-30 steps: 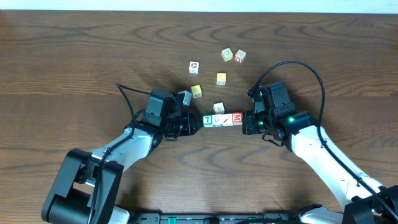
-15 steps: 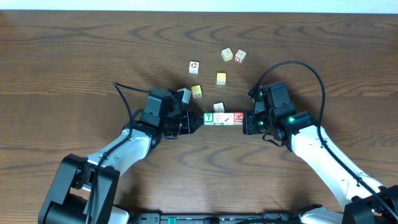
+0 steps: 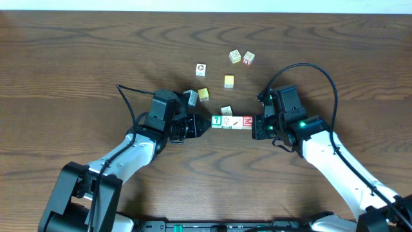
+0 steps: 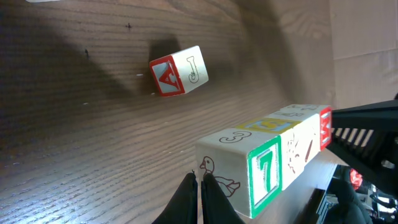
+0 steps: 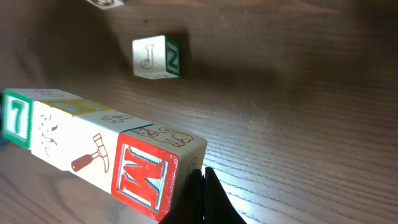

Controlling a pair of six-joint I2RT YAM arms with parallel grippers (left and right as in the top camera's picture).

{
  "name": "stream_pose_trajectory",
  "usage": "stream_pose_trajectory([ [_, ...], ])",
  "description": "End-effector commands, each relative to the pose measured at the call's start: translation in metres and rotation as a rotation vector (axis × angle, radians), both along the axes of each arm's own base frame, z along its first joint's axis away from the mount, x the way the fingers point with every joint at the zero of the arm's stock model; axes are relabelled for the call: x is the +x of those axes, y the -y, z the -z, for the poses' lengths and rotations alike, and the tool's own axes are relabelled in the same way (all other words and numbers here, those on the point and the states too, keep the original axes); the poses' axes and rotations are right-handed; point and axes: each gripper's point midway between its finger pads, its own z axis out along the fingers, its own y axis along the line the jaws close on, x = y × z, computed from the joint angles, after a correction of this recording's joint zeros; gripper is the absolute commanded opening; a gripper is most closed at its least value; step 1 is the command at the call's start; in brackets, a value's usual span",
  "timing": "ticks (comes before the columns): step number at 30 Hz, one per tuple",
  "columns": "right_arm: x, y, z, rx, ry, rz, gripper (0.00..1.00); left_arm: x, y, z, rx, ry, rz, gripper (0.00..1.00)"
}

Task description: Lift 4 blocks

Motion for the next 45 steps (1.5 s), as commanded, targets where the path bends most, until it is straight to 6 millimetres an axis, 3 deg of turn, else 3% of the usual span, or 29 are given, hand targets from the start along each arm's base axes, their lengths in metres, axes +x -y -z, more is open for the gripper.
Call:
stream_pose_trajectory([
  [1, -0.028, -0.065, -0.038, 0.273, -0.038, -0.220, 0.01, -0.009, 0.036, -0.055, -0.165, 0.072, 0.164, 0.07],
  [32, -0.029, -0.065, -0.038, 0.272, -0.041, -0.219, 0.01, -0.008, 0.036, -0.060, -0.171, 0.080, 0.161, 0.07],
  [45, -0.024, -0.067, -0.050, 0.277, -0.026, -0.222, 0.01, -0.009, 0.036, -0.067, -0.179, 0.095, 0.160, 0.07],
])
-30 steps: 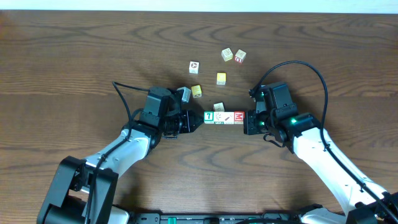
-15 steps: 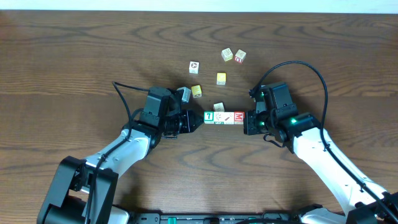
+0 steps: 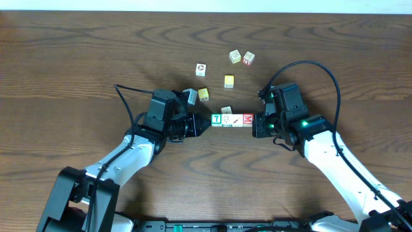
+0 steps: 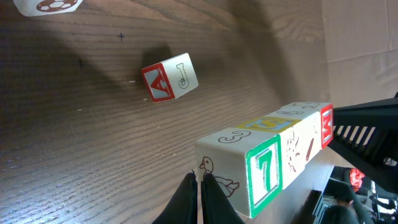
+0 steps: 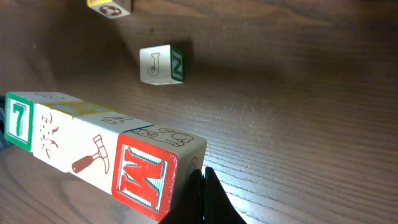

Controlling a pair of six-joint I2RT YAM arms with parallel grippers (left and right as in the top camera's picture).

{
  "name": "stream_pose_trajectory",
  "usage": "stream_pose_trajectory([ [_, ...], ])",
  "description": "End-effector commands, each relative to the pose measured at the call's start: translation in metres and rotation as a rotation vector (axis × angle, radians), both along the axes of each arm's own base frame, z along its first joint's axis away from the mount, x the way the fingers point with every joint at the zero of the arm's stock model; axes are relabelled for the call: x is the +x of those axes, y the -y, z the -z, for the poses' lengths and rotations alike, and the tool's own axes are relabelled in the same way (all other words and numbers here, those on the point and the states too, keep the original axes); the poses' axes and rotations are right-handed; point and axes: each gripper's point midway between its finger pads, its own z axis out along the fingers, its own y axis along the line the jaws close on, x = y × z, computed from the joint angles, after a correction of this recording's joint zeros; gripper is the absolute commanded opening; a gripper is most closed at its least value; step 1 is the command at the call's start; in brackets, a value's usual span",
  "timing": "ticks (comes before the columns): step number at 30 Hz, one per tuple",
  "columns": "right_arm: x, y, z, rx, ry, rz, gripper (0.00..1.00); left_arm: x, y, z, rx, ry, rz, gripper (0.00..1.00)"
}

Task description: Lift 4 blocks

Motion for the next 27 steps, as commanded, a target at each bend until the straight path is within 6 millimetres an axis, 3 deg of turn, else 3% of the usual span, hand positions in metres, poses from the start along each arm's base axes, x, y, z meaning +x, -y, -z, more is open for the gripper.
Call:
stream_pose_trajectory([
  [1, -0.027, -0.067, -0.038, 0.274, -0.040, -0.227, 0.01, -0.010, 0.036, -0.057, -0.165, 0.073, 0.166, 0.07],
  [27, -0.023, -0.068, -0.047, 0.282, -0.017, -0.230, 0.01, -0.003, 0.039, -0.070, -0.178, 0.102, 0.165, 0.07],
])
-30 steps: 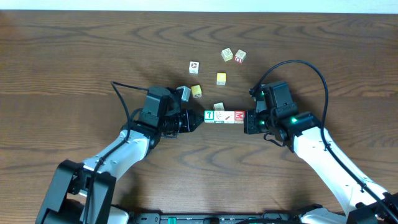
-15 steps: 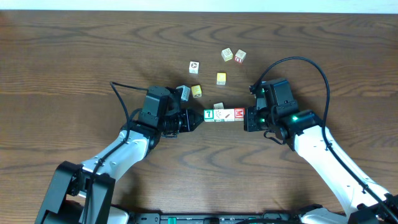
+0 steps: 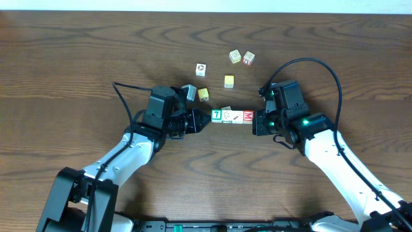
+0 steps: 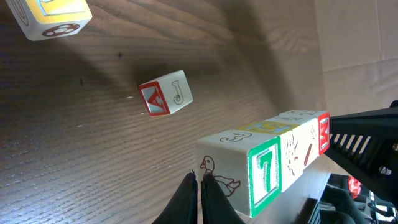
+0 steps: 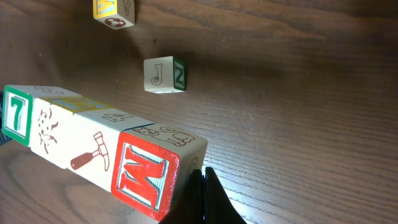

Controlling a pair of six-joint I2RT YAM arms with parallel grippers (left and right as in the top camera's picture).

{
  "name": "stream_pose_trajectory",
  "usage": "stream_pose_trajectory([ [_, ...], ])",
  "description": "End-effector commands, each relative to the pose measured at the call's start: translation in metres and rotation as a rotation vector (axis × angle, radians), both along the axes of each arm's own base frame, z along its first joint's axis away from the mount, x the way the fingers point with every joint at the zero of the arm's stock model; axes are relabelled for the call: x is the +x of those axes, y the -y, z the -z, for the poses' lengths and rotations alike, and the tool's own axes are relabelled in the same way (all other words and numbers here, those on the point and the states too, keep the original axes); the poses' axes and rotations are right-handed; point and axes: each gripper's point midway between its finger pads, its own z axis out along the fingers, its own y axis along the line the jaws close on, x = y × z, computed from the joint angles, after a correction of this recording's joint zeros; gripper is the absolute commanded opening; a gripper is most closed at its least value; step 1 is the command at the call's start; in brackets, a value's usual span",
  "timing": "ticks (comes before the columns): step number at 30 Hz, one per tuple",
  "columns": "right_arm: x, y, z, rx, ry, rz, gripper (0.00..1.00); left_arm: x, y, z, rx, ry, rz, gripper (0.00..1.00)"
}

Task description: Lift 4 blocks

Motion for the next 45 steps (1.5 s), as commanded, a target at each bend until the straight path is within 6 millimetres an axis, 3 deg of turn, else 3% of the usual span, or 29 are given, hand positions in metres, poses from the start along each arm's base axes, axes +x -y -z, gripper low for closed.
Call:
stream_pose_trajectory([
  [1, -0.028, -0.068, -0.040, 0.280, -0.034, -0.236, 0.01, -0.012, 0.039, -0.061, -0.165, 0.090, 0.187, 0.07],
  [45, -0.016, -0.058, -0.047, 0.245, 0.006, -0.193, 0.01, -0.019, 0.039, -0.058, -0.167, 0.058, 0.210, 0.07],
])
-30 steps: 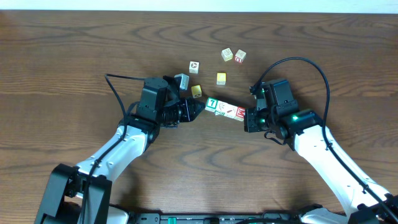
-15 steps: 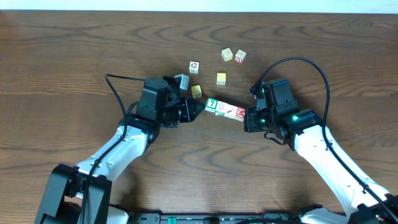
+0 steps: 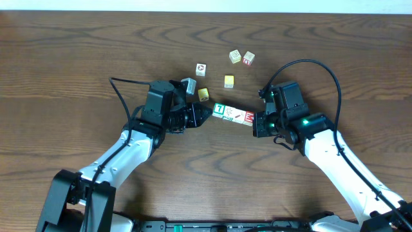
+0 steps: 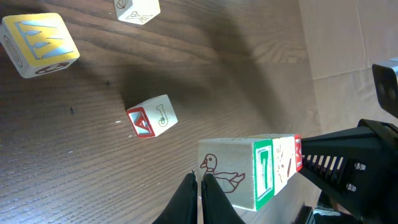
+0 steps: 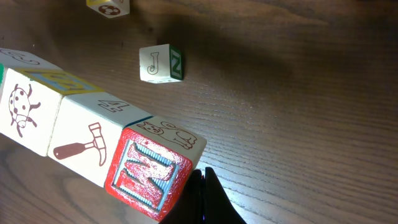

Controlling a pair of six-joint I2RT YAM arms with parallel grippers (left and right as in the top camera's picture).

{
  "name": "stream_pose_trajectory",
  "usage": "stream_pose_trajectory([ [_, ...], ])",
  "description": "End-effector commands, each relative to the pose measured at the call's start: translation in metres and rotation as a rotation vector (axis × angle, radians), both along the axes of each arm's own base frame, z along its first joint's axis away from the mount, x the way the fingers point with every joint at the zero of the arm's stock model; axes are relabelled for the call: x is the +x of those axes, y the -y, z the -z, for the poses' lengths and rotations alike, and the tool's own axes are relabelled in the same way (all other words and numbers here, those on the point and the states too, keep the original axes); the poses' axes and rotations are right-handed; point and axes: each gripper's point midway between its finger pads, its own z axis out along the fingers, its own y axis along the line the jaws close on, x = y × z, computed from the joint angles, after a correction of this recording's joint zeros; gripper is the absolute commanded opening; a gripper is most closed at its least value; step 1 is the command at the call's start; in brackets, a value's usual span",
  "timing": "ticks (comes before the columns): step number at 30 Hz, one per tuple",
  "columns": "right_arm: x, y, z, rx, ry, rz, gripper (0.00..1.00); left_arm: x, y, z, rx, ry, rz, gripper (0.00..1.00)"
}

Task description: Lift 4 blocks

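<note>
A row of lettered wooden blocks hangs above the table, pinched end to end between my two grippers. The left gripper is shut, its tips pressing the duck face of the green 7 block. At the other end the right gripper is shut too, its tips against the red M block. Beside the M block sit the hammer block and the ladybird block. Seen from overhead the row slants, with its left end farther back.
Loose blocks lie on the brown table behind the row: one at the left, a yellow one, another and a pair. A J block sits on the table below the row.
The left end of the row and my left gripper have moved toward the back, so the row now slants. In the left wrist view the table blocks look smaller and farther off.
At first the row was pinched level between both shut grippers, close over the table beside the J block. At each later moment the table blocks looked farther below. Now the row is higher still and skewed, both ends still pressed.
</note>
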Motion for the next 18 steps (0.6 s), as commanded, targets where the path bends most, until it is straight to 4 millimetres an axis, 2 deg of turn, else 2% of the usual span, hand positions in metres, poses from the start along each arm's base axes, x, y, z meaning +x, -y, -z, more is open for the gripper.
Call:
stream_pose_trajectory([
  [1, -0.0108, -0.0597, -0.0506, 0.256, 0.034, -0.189, 0.01, -0.0316, 0.0374, -0.0387, -0.143, 0.015, 0.217, 0.07],
  [9, -0.0101, -0.0569, -0.0590, 0.260, 0.060, -0.183, 0.01, -0.0317, 0.0373, -0.0385, -0.142, 0.014, 0.217, 0.07],
  [18, -0.0083, -0.0549, -0.0587, 0.248, 0.067, -0.174, 0.01, -0.0320, 0.0373, -0.0382, -0.142, 0.011, 0.217, 0.07],
])
